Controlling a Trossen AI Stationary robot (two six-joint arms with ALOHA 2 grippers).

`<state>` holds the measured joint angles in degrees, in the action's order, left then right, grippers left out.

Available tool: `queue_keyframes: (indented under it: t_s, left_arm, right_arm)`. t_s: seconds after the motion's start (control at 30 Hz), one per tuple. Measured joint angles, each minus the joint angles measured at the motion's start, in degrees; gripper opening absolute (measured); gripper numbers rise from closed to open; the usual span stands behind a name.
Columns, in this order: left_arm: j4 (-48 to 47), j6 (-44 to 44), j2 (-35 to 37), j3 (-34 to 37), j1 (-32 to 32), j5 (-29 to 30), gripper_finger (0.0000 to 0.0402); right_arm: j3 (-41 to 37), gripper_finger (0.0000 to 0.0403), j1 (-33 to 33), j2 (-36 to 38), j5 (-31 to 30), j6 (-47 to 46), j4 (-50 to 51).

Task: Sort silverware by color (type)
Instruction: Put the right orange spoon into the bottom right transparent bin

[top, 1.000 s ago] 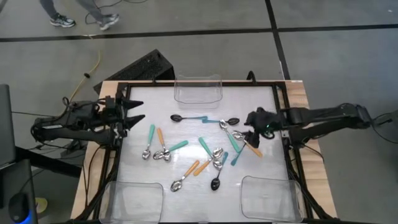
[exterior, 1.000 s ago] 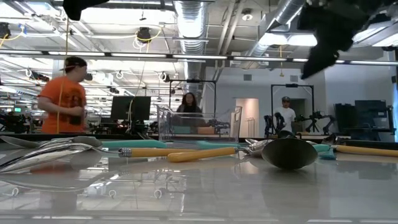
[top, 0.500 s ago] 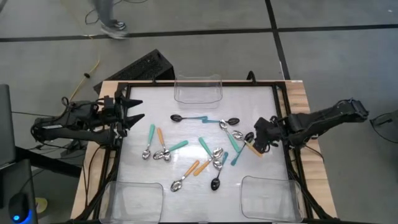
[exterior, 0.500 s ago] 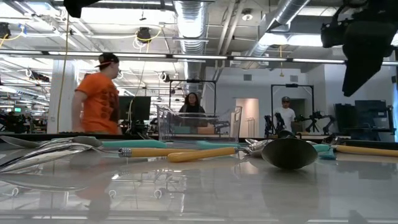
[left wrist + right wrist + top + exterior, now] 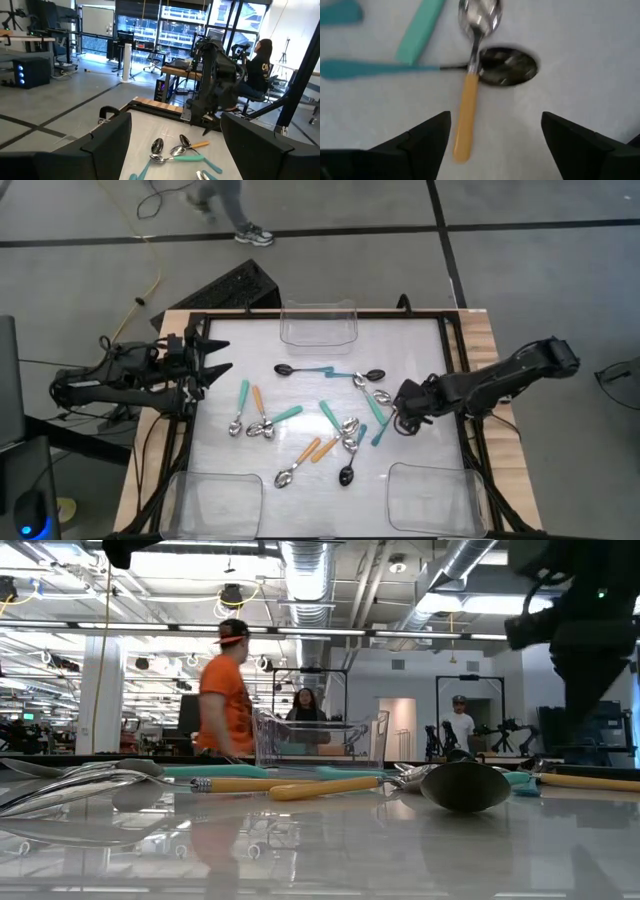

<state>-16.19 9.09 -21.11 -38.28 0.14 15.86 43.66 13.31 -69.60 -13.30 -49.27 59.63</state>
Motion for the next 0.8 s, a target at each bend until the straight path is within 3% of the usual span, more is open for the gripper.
queue_keyframes:
  t_s: [0.3, 0.8]
  left_arm:
    - [-1.2, 1.1, 0.0, 0.0, 0.0, 0.0, 0.0293]
    - [-1.1, 1.2, 0.0, 0.0, 0.0, 0.0, 0.0293]
  right_arm:
    - [0.0, 0.0345, -2.3, -7.3, 7.2, 3.1, -3.1]
    - [-1.6, 0.0343, -9.0, -8.3, 6.1, 11.7, -9.6]
